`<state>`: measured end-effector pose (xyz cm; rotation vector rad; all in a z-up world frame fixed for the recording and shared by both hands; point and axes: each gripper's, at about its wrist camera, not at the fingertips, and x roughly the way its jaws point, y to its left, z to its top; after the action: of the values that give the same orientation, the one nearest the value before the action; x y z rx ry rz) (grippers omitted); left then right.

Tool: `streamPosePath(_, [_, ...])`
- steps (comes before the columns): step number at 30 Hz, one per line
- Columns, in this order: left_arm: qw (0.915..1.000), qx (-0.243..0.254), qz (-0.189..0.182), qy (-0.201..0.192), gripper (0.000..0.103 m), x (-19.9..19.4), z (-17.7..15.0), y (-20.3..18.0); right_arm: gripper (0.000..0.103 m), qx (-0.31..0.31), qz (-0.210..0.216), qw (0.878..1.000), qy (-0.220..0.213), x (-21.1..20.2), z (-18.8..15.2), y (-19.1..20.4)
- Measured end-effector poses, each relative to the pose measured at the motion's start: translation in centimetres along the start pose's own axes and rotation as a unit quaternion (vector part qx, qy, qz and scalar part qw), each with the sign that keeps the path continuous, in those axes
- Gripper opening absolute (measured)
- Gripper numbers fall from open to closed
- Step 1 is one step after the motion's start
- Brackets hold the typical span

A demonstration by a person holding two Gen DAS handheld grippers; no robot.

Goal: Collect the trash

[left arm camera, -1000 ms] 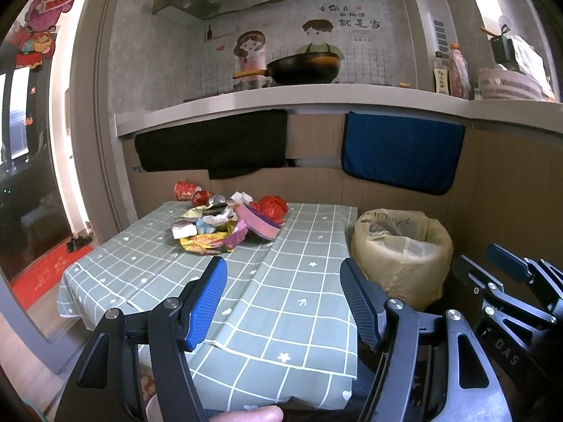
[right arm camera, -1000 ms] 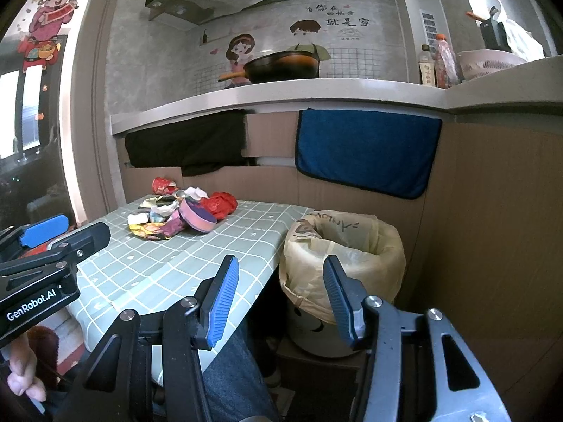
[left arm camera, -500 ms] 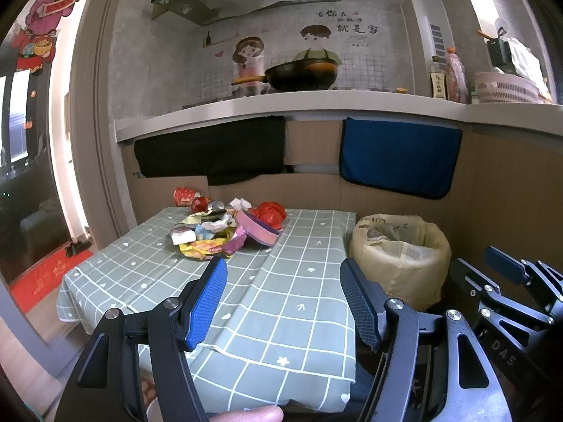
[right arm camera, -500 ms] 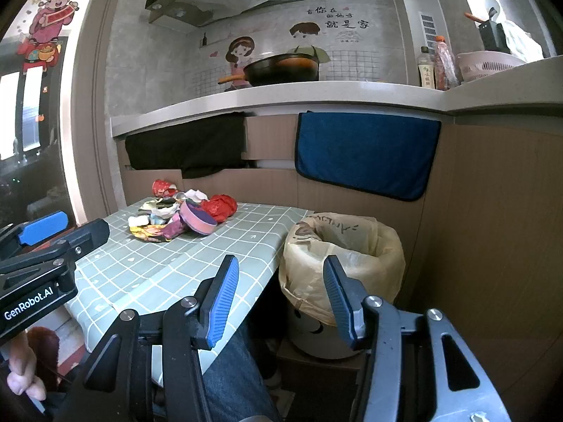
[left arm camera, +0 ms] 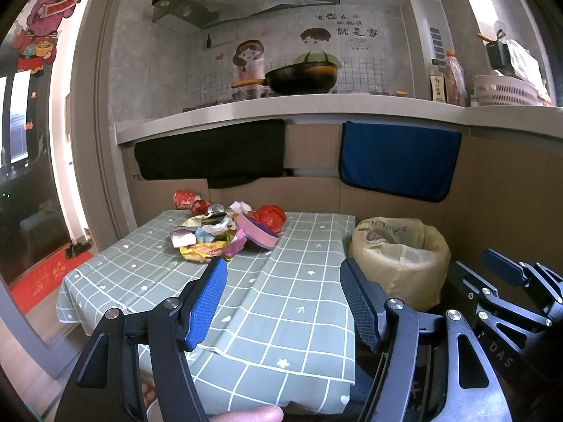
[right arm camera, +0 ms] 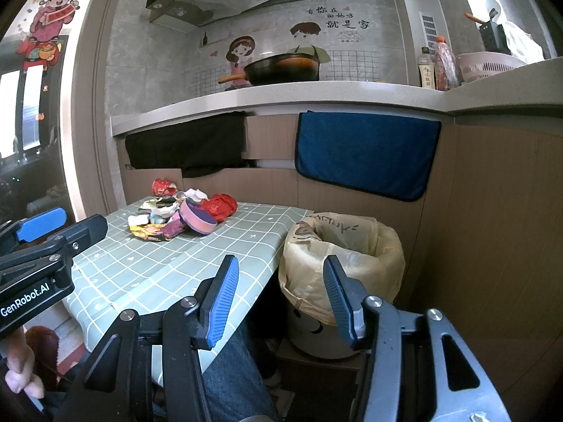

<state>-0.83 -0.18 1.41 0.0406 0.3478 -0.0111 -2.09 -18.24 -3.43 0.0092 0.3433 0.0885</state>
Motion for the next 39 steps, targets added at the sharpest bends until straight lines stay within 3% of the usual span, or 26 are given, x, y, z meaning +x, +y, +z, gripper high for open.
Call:
streamPosePath(26, [1.0000,-0.003,-0.006,0.001,0.067,0.0,0.2,-0.3,0.048,0.000,-0.004,1.000,-0.002,0.3,-0.1,0.0])
streamPosePath(33, [0.9991,-0.020,-0.029,0.022,0.067,3.5,1.3,1.4,0.048,-0.007,0.001,1.000,0.004,3.3,1.5,-0.1])
streamPosePath(39, [0.9971,-0.066,0.018,0.033,0.065,8.0,1.5,6.5,0.048,-0.009,0.040,0.999,0.026,8.4,3.9,0.8])
